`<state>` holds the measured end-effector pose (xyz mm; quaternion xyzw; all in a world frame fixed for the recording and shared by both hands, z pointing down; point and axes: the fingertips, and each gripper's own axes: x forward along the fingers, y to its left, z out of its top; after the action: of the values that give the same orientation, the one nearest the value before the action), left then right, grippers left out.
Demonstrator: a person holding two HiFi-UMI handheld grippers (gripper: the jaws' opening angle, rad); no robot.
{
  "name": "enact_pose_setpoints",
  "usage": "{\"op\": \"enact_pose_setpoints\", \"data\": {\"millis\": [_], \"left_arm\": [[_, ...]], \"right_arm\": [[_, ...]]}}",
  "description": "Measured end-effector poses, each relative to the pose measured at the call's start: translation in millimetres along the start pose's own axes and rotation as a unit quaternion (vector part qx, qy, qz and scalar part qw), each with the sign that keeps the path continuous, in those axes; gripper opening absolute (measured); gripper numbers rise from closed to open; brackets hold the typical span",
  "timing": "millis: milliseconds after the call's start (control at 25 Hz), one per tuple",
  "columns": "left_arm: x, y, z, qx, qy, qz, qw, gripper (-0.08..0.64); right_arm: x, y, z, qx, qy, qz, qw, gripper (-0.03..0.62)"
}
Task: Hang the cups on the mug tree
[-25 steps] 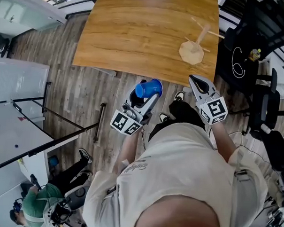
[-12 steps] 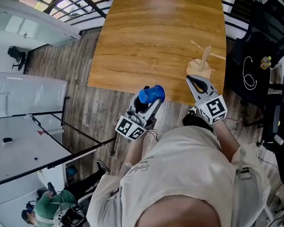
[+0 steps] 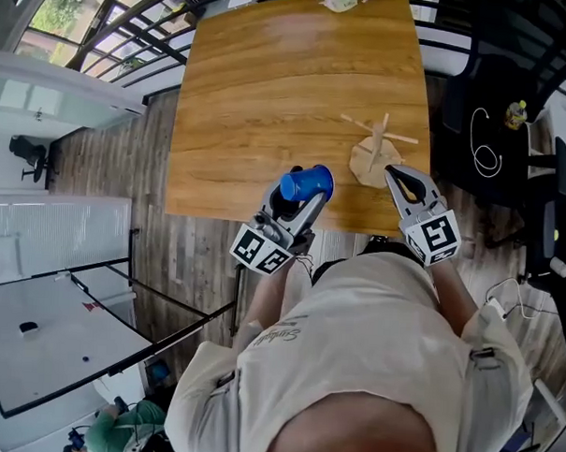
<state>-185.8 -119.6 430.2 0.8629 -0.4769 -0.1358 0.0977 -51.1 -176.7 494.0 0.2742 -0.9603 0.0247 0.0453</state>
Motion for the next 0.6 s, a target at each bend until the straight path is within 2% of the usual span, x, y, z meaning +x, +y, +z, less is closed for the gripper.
{"op": "enact_pose_setpoints", "data": {"millis": [240, 600], "left_arm": [[28.3, 19.8, -15.1, -0.016, 0.005, -0.001, 0.9999, 0.291], [39.5, 44.2, 0.5, -0.04, 0.011, -0.037, 0.9985, 0.291]], "right_arm": [[-6.6, -23.0, -12.7, -0.001, 0.006, -0.021, 1.0, -0.005], [3.1, -32.9, -3.4, 0.008, 0.014, -0.078, 0.997, -0.005]]}}
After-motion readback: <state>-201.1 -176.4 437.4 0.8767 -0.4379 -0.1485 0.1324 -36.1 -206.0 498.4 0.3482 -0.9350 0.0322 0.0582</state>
